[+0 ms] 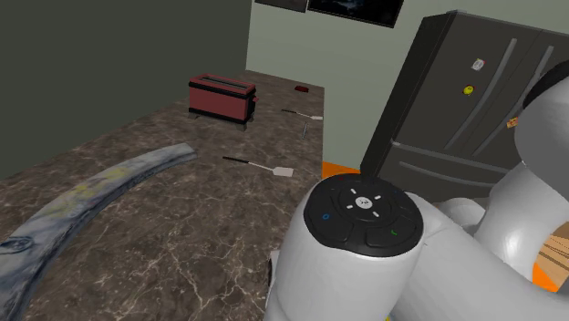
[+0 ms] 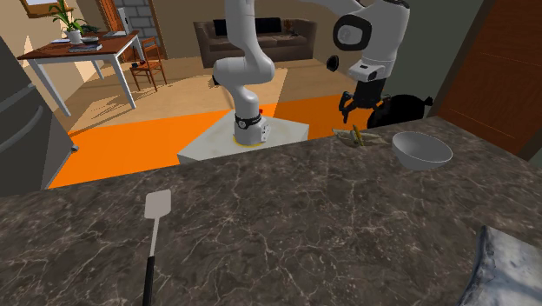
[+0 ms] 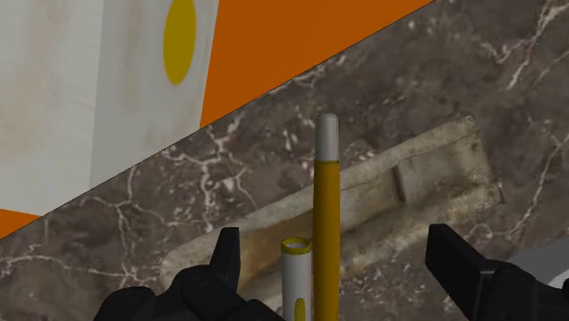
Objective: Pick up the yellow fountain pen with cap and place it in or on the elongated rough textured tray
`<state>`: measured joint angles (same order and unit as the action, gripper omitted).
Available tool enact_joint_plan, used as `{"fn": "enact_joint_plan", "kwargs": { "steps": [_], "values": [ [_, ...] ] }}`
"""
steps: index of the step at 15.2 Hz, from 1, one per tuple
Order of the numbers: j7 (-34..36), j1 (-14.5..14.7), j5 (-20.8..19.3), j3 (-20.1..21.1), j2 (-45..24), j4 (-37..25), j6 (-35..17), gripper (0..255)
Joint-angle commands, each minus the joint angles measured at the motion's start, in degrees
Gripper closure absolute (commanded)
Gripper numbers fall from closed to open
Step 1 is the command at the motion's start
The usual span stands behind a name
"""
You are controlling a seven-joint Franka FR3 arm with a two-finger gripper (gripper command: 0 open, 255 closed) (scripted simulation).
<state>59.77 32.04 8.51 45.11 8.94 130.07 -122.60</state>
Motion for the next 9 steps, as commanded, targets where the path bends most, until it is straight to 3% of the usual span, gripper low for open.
{"fn": "enact_joint_plan", "kwargs": {
  "steps": [1,9],
  "values": [
    [-0.9,0.1,1.0,-0.8,1.8,-2.2,3.7,0],
    [-1.2,0.2,1.4,-1.1,2.5,-3.3,5.3,0]
  ]
}}
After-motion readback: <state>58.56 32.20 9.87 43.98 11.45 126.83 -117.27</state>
